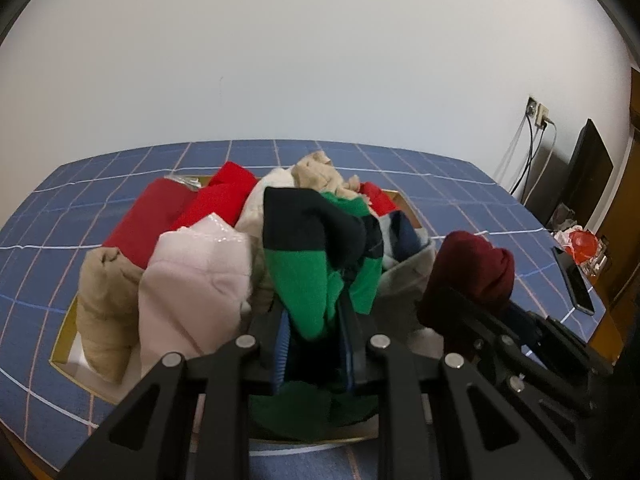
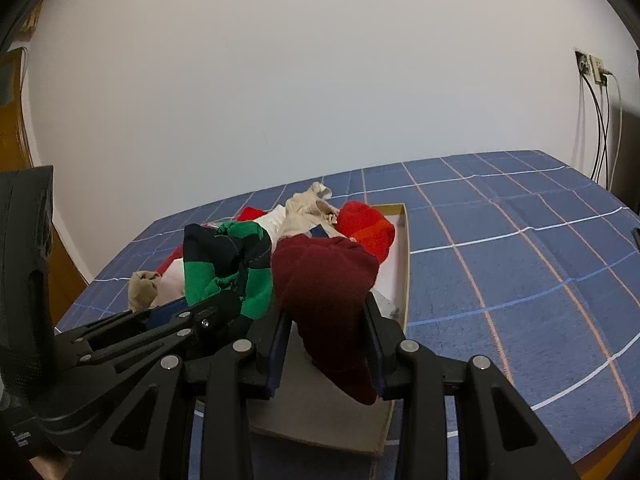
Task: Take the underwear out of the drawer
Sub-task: 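Lower the striped sock into the tray with the left tool while the right tool lowers the red sock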
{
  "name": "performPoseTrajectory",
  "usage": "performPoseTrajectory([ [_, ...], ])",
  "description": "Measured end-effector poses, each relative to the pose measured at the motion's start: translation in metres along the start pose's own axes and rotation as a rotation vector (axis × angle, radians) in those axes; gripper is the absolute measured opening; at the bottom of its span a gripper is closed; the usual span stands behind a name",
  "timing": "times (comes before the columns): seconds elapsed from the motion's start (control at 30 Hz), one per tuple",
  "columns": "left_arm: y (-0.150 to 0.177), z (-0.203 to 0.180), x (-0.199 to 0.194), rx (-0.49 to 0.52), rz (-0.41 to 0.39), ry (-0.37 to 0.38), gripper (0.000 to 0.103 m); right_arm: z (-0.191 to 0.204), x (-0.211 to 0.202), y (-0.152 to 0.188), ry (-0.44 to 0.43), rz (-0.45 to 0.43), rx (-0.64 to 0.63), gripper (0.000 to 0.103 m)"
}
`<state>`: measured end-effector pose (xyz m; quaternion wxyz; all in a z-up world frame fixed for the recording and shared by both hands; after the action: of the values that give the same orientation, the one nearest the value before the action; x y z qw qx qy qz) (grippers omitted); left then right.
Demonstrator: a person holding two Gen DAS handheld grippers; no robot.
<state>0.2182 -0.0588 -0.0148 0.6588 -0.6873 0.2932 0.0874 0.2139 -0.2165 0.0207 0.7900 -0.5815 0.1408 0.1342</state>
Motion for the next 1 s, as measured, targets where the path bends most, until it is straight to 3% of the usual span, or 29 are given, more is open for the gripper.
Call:
performPoseTrajectory([
  [0.8,0.012,0.004,0.019,0.058,0.017,-0.052,0.021,-0.009,0.043,0.020,0.034,0.087,-0.070,0.037],
  [0.9,0.012,0.006,0.018,0.060,0.002,-0.067,0.025,-0.009,0.044,0.022,0.042,0.103,-0.113,0.037],
  [1.0,0.011,0.010,0.014,0.067,-0.011,-0.102,0.043,-0.011,0.044,0.023,0.012,0.117,-0.113,0.038],
])
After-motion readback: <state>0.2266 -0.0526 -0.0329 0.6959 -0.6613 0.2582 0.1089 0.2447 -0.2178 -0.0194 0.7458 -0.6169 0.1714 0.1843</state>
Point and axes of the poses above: each gripper's, at about its wrist camera, not at the fingertips, and x roughly the way its jaws point, z to its left, y to its underside, the point moved 9 cm from there along x, roughly the way its jaws point, and after that the axes turned 8 degrees about -z, right-handed, at the moved point
